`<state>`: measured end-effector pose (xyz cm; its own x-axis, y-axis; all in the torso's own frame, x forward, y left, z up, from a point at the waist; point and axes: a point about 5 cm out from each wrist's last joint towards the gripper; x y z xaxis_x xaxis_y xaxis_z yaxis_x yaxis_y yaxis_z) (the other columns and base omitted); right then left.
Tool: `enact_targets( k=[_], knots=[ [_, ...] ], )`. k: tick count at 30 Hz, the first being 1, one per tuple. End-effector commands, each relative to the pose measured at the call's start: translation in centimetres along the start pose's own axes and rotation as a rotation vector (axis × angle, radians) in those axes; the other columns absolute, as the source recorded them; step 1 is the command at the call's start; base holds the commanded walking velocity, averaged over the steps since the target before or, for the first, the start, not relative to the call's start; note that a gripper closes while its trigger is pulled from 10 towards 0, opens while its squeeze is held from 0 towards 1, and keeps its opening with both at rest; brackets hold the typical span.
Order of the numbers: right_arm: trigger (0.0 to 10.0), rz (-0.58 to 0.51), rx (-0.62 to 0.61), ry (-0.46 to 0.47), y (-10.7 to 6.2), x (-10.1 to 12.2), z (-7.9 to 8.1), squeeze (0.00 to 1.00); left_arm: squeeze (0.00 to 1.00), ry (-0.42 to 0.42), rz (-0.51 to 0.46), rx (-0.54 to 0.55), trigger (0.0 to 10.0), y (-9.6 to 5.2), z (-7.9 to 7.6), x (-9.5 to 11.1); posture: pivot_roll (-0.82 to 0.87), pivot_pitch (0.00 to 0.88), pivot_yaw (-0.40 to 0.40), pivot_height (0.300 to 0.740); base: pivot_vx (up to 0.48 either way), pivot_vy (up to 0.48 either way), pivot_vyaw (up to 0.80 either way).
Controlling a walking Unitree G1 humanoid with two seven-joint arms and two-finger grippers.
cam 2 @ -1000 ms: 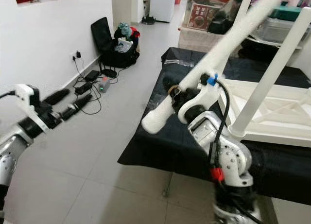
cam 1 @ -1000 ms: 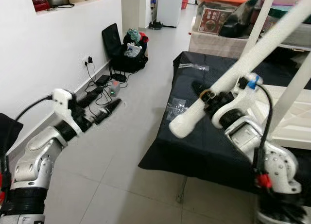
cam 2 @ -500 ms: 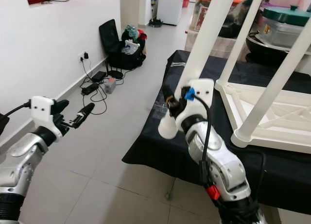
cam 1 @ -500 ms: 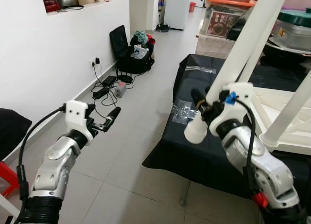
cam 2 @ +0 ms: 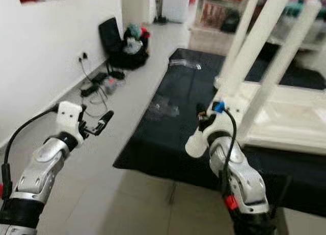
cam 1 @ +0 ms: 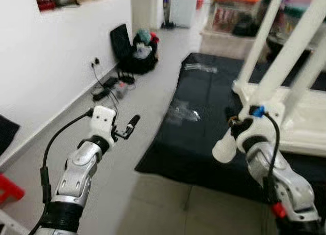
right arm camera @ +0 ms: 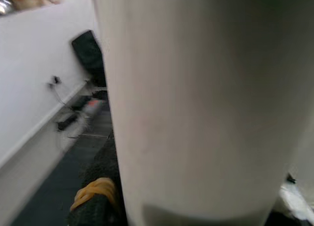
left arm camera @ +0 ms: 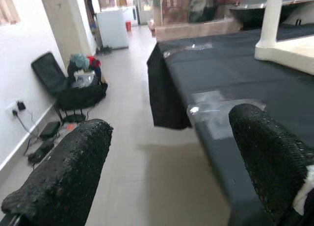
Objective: Building children table
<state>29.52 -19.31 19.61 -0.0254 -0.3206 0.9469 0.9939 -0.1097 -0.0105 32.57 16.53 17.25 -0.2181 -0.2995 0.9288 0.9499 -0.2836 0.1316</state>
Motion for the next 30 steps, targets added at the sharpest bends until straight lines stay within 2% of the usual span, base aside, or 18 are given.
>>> enact_targets(
  k=[1, 11, 13, 17, 21, 30],
  knots=[
    [10.0, 0.015, -0.034, -0.005, 0.0, -0.3, -0.4, 0.0, 0.0, 0.021, 0.015, 0.001, 10.0, -0.1, 0.0, -0.4, 0.07, 0.0, -0.085, 0.74, 0.0, -0.458, 0.0],
    [10.0, -0.007, -0.054, -0.059, -0.4, -0.6, -0.7, 0.0, 0.0, 0.023, 0.02, 0.004, 10.0, 0.0, -0.8, -0.5, 0.05, 0.0, -0.082, 0.74, 0.0, -0.458, 0.0],
    [10.0, -0.017, -0.046, -0.079, -0.7, -0.6, -0.6, 0.0, 0.0, 0.013, -0.002, -0.017, 10.0, -0.1, -1.3, -0.3, 0.05, 0.0, -0.083, 0.74, 0.0, -0.458, 0.0],
    [10.0, -0.047, -0.026, -0.109, -0.9, -0.4, -0.7, 0.0, 0.0, -0.027, -0.091, -0.127, 10.0, -0.4, -2.9, 1.0, 0.06, 0.0, -0.084, 0.74, 0.0, -0.458, 0.0],
    [10.0, -0.052, -0.021, -0.118, -0.8, -0.5, -0.5, 0.0, 0.0, -0.054, -0.13, -0.176, 10.0, -0.5, -3.9, 1.7, 0.06, 0.0, -0.085, 0.74, 0.0, -0.458, 0.0],
    [10.0, -0.061, -0.018, -0.148, -0.8, -0.8, -0.3, 0.0, 0.0, -0.048, -0.115, -0.161, 10.0, -0.4, -3.8, 1.5, 0.06, 0.0, -0.082, 0.74, 0.0, -0.458, 0.0]
  ],
)
Point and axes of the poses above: a point about 5 cm out from each wrist's last joint towards the gripper, its own y axis pointing out of the wrist towards the gripper, its own x axis along the axis of the wrist's last joint, z = x × y, and after that the axes turned 10 degrees about y, right-handed
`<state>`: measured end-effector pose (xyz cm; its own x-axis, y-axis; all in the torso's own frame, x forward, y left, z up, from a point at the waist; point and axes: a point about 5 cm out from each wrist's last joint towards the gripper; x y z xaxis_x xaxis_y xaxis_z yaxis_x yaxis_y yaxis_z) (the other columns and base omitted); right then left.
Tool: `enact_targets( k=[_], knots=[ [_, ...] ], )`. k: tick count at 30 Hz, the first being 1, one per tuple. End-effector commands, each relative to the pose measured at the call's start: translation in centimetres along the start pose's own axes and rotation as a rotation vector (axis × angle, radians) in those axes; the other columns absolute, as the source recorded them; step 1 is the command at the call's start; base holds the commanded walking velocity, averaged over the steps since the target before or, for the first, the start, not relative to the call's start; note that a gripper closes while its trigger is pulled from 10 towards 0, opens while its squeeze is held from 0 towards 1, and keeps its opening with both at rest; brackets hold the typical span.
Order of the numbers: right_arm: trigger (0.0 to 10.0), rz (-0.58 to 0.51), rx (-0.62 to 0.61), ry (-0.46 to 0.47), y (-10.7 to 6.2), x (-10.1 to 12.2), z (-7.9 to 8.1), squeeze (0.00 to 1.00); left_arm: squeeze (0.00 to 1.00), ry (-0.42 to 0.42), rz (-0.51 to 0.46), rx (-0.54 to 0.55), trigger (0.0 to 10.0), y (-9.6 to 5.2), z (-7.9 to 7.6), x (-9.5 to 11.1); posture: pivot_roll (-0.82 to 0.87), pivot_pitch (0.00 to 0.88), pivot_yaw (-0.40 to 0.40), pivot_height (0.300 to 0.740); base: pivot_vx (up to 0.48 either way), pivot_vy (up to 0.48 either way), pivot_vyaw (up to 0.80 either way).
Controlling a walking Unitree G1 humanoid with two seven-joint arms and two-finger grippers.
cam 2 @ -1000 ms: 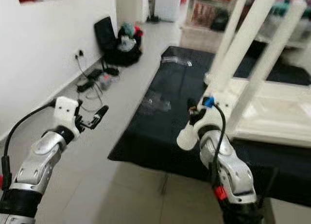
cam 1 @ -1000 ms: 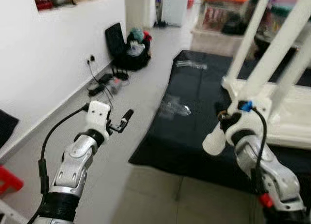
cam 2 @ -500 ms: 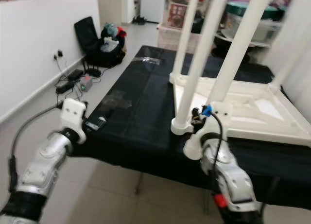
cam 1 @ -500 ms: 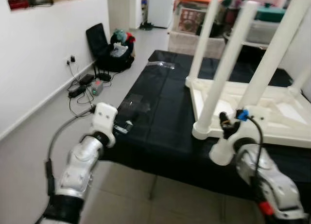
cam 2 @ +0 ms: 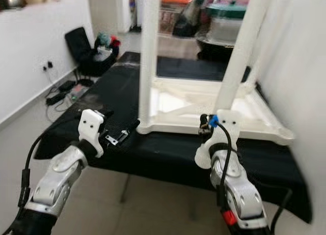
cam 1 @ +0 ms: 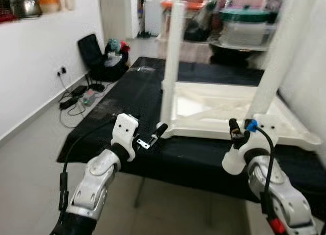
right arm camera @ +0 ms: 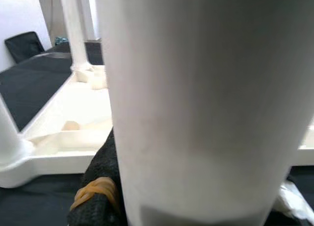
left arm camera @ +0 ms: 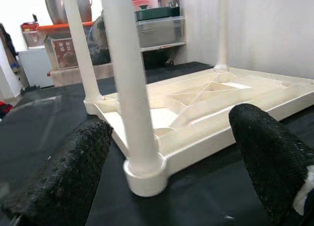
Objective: Building children table
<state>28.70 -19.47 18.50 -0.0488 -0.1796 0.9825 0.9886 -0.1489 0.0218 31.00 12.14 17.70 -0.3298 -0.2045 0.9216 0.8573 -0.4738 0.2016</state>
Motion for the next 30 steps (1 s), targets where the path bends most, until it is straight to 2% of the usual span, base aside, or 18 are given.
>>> enact_targets(
  k=[1, 5, 14, 20, 30],
  knots=[
    [10.0, -0.021, 0.011, -0.009, -0.1, 0.2, 0.3, 0.0, 0.0, -0.001, 0.024, 0.015, 10.0, -0.3, 0.3, -0.5, 0.06, 0.0, -0.082, 0.74, 0.0, -0.458, 0.0],
    [10.0, -0.02, 0.012, 0.0, -0.1, 0.0, 0.5, 0.0, 0.0, -0.022, 0.02, 0.045, 10.0, -0.1, 0.6, -0.4, 0.06, 0.0, -0.076, 0.74, 0.0, -0.417, 0.0],
    [10.0, -0.017, 0.008, 0.012, 0.0, -0.3, 0.5, 0.0, 0.0, -0.059, 0.024, 0.094, 10.0, 0.2, 1.3, -0.4, 0.06, 0.0, -0.075, 0.74, 0.0, 0.0, 0.0],
    [10.0, -0.026, 0.027, 0.051, 0.1, -0.1, 1.1, 0.0, 0.01, -0.086, -0.002, 0.122, 10.0, 0.5, 1.8, -0.1, 0.05, 0.0, -0.074, 0.74, 0.46, 0.0, 0.0],
    [10.0, -0.027, 0.039, 0.036, 0.2, -0.1, 1.3, 0.0, 0.02, -0.094, -0.013, 0.122, 10.0, 0.6, 1.8, 0.1, 0.05, 0.0, -0.076, 0.74, 0.47, 0.0, 0.0]
  ],
)
Point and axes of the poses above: a point about 5 cm out from each wrist's last joint towards the gripper, its own y axis pointing out of the wrist towards the gripper, its own x axis along the axis of the wrist's last joint, z = x × y, and after that the axes turned 10 degrees about y, right-handed
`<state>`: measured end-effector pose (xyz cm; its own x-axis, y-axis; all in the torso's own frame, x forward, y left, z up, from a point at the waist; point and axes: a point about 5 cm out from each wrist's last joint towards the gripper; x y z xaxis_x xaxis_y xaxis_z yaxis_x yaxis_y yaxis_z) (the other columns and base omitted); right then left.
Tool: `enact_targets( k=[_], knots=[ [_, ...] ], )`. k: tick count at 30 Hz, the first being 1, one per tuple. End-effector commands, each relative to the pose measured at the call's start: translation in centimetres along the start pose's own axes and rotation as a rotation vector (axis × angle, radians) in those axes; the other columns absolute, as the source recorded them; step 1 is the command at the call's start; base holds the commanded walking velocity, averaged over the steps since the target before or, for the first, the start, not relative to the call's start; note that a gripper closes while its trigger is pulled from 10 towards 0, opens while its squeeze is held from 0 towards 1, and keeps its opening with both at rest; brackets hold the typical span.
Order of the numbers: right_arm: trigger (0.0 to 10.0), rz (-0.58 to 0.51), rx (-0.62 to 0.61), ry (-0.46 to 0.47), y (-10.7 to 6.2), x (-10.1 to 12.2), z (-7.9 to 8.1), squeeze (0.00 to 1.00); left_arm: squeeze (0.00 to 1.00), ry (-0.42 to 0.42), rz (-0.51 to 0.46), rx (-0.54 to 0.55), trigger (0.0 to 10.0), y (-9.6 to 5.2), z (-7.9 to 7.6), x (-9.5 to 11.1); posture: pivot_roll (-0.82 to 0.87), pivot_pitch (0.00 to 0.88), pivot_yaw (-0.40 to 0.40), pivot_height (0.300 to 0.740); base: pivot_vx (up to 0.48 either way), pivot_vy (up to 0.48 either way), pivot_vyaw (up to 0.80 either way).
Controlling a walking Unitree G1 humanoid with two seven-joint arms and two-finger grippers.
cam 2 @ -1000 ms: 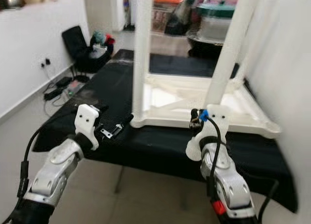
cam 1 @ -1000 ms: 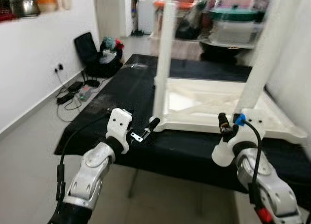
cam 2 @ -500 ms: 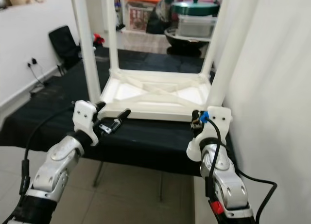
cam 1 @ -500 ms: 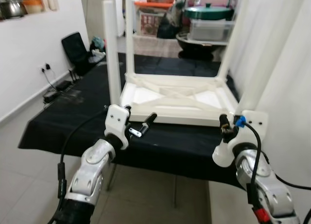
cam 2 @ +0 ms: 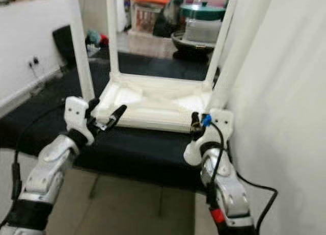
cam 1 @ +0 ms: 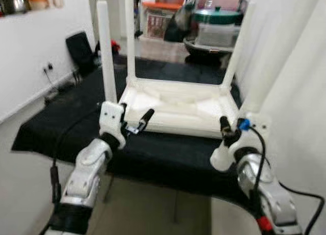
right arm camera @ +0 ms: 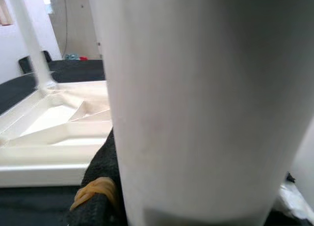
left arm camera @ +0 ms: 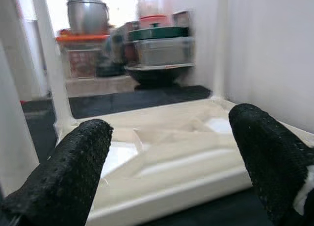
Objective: Building children table
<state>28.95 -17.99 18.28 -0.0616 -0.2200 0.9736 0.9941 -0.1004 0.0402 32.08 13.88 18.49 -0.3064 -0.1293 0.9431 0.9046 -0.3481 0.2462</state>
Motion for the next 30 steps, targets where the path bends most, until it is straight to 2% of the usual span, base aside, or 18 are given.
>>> enact_targets(
  k=[1, 10, 12, 16, 22, 30],
  knots=[
    [10.0, -0.019, -0.01, -0.006, 0.2, 0.4, -0.1, 0.0, 0.02, -0.013, -0.007, -0.02, 10.0, 0.3, -0.5, 0.1, 0.05, 0.0, -0.076, 0.74, 0.472, 0.0, 0.0],
    [10.0, -0.011, -0.005, 0.001, 0.4, 0.4, 0.1, 0.0, 0.03, -0.016, -0.019, -0.026, 10.0, 0.4, -0.4, 0.3, 0.05, 0.0, -0.077, 0.74, 0.479, 0.0, 0.0],
    [10.0, -0.002, -0.004, 0.004, 0.5, 0.4, 0.1, 0.0, 0.0, -0.018, -0.016, -0.035, 10.0, 0.4, -0.5, 0.3, 0.05, 0.0, -0.08, 0.74, 0.244, 0.0, 0.0],
    [10.0, -0.001, 0.006, 0.008, 0.6, 0.5, 0.3, 0.0, 0.0, -0.028, -0.026, -0.043, 10.0, 0.4, -0.6, 0.4, 0.05, 0.0, -0.08, 0.74, 0.0, 0.0, -0.6],
    [10.0, -0.038, 0.002, -0.033, 1.1, 1.2, 0.0, 0.0, 0.0, -0.01, -0.013, -0.052, 10.0, 0.0, -0.5, 0.2, 0.06, 0.0, -0.084, 0.74, 0.0, 0.0, -0.66],
    [10.0, -0.049, -0.012, -0.068, 1.3, 1.4, -0.5, 0.0, 0.0, 0.054, 0.003, -0.012, 10.0, -0.7, 1.7, 0.3, 0.07, 0.0, -0.089, 0.74, 0.0, 0.0, 0.0]
  ],
)
Point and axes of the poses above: a point about 5 cm out from each wrist's last joint towards the gripper, its own y axis pointing out of the wrist towards the gripper, its own x axis along the axis of the wrist's last joint, z = x × y, and after that the axes turned 10 degrees about y, right-handed
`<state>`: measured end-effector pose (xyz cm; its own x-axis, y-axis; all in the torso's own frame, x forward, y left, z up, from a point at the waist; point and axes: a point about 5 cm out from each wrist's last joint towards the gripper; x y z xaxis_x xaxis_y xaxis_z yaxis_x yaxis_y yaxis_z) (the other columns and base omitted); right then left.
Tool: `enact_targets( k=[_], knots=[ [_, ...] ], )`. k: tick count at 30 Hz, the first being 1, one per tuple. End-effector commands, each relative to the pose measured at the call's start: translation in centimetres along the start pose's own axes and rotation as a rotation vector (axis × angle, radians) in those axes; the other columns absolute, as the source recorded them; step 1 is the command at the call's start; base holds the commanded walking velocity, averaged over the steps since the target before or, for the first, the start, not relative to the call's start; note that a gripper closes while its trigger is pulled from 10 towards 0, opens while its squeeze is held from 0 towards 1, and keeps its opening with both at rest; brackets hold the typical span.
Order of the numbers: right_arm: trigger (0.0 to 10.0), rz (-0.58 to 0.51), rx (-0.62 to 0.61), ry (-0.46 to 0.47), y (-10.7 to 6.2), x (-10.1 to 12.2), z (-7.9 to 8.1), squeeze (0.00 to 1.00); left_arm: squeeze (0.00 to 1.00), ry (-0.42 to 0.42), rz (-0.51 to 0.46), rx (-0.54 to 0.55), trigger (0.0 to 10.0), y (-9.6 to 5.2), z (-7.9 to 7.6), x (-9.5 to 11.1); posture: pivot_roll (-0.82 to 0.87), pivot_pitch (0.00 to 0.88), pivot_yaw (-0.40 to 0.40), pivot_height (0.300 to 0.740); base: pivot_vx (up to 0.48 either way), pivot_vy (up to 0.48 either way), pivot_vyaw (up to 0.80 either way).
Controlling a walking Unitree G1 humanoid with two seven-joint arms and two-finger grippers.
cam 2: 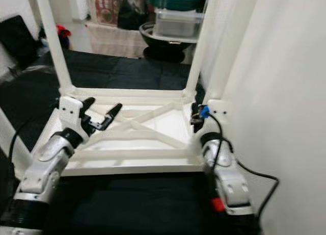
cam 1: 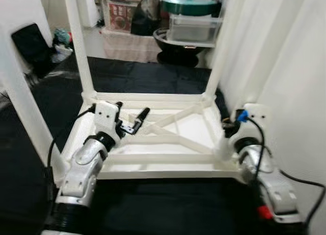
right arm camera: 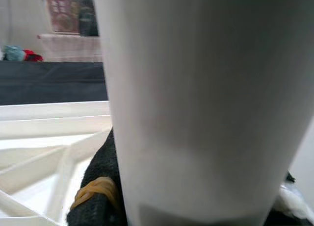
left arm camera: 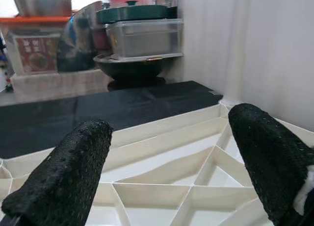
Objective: Building children table
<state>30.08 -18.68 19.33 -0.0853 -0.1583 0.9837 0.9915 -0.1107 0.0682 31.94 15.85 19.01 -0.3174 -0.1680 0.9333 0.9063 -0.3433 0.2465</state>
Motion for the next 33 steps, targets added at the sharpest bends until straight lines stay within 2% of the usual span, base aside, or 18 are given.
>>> enact_targets(
  k=[1, 3, 7, 8, 10, 12, 13, 14, 15, 16, 21, 26, 28, 29, 30, 31, 32, 33],
  knots=[
    [10.0, -0.017, -0.01, -0.009, 0.1, 0.2, -0.3, 0.0, 0.0, 0.027, 0.029, 0.033, 10.0, -0.5, 1.2, -0.3, 0.09, 0.0, -0.092, 0.74, 0.0, 0.0, 0.0],
    [10.0, -0.014, -0.013, -0.011, 0.1, 0.1, -0.4, 0.0, 0.0, 0.047, 0.066, 0.097, 10.0, -1.4, 3.0, -0.7, 0.09, 0.0, -0.092, 0.74, 0.0, 0.0, 0.0],
    [10.0, -0.008, -0.018, -0.021, 0.1, 0.0, -0.6, 0.0, 0.0, 0.249, 0.211, 0.257, 10.0, -6.6, 10.9, -1.5, 0.1, 0.0, -0.104, 0.74, 0.0, 0.0, 0.0],
    [10.0, -0.007, -0.018, -0.023, 0.1, -0.1, -0.7, 0.0, 0.0, 0.278, 0.236, 0.292, 10.0, -7.5, 12.2, -1.4, 0.11, 0.0, -0.106, 0.74, 0.0, 0.0, 0.0],
    [10.0, -0.006, -0.017, -0.024, 0.1, -0.1, -0.7, 0.0, 0.0, 0.29, 0.249, 0.312, 10.0, -8.0, 12.9, -1.4, 0.11, 0.0, -0.106, 0.74, 0.0, 0.0, 0.0],
    [10.0, 0.01, -0.015, -0.032, 0.2, -0.4, -0.9, 0.0, 0.0, 0.411, 0.367, 0.523, 10.0, -12.2, 19.3, -0.4, 0.13, 0.0, -0.124, 0.74, 0.0, 0.0, 0.0],
    [10.0, 0.01, -0.015, -0.032, 0.2, -0.4, -0.9, 0.0, 0.0, 0.411, 0.367, 0.523, 10.0, -12.2, 19.3, -0.4, 0.13, 0.0, -0.124, 0.74, 0.0, 0.0, 0.0],
    [10.0, 0.017, -0.015, -0.033, 0.2, -0.5, -1.0, 0.0, 0.0, 0.453, 0.402, 0.6, 10.0, -13.7, 21.4, 0.4, 0.14, 0.0, -0.128, 0.74, 0.0, 0.0, 0.0],
    [10.0, 0.017, -0.015, -0.033, 0.2, -0.5, -1.0, 0.0, 0.0, 0.453, 0.402, 0.6, 10.0, -13.7, 21.4, 0.4, 0.14, 0.0, -0.128, 0.74, 0.0, 0.0, 0.0],
    [10.0, 0.032, -0.003, -0.034, 0.5, -0.9, -0.8, 0.0, 0.0, 0.517, 0.424, 0.682, 10.0, -15.5, 24.5, 2.3, 0.15, 0.0, -0.136, 0.74, 0.0, 0.0, 0.0],
    [10.0, 0.035, 0.012, -0.037, 0.7, -0.9, -0.4, 0.0, 0.0, 0.583, 0.394, 0.641, 10.0, -15.2, 25.7, 4.3, 0.15, 0.0, -0.139, 0.74, 0.0, 0.0, 0.0],
    [10.0, 0.026, 0.015, -0.033, 0.7, -0.7, -0.5, 0.0, 0.0, 0.589, 0.401, 0.632, 10.0, -14.6, 26.3, 4.8, 0.14, 0.0, -0.132, 0.74, 0.0, 0.0, 0.0],
    [10.0, 0.025, 0.015, -0.032, 0.6, -0.7, -0.6, 0.0, 0.0, 0.578, 0.391, 0.611, 10.0, -14.0, 26.0, 4.5, 0.13, 0.0, -0.123, 0.74, 0.0, 0.0, 0.0],
    [10.0, 0.024, 0.013, -0.032, 0.5, -0.7, -0.6, 0.0, 0.0, 0.549, 0.365, 0.56, 10.0, -12.6, 24.8, 3.6, 0.12, 0.0, -0.119, 0.74, 0.0, 0.0, 0.0],
    [10.0, 0.022, 0.011, -0.031, 0.4, -0.7, -0.7, 0.0, 0.0, 0.5, 0.32, 0.478, 10.0, -10.4, 22.4, 2.2, 0.12, 0.0, -0.119, 0.74, 0.0, 0.0, 0.0],
    [10.0, 0.022, 0.011, -0.031, 0.4, -0.7, -0.7, 0.0, 0.0, 0.5, 0.32, 0.478, 10.0, -10.4, 22.4, 2.2, 0.12, 0.0, -0.119, 0.74, 0.0, 0.0, 0.0],
    [10.0, 0.019, 0.01, -0.03, 0.4, -0.7, -0.7, 0.0, 0.0, 0.454, 0.289, 0.425, 10.0, -9.2, 20.7, 1.2, 0.11, 0.0, -0.114, 0.74, 0.0, 0.0, 0.0],
    [10.0, 0.013, 0.011, -0.022, 0.3, -0.5, -0.7, 0.0, 0.0, 0.384, 0.253, 0.319, 10.0, -7.6, 17.8, -0.1, 0.1, 0.0, -0.111, 0.74, 0.0, 0.0, 0.0]
  ],
)
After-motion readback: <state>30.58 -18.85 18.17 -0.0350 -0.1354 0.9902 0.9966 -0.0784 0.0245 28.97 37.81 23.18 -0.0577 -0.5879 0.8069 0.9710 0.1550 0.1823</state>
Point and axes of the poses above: a point about 5 cm out from each wrist's last joint towards the gripper, its own y axis pointing out of the wrist towards the gripper, its own x axis along the axis of the wrist's last joint, z = x × y, and after that the axes turned 10 degrees about y, right-handed
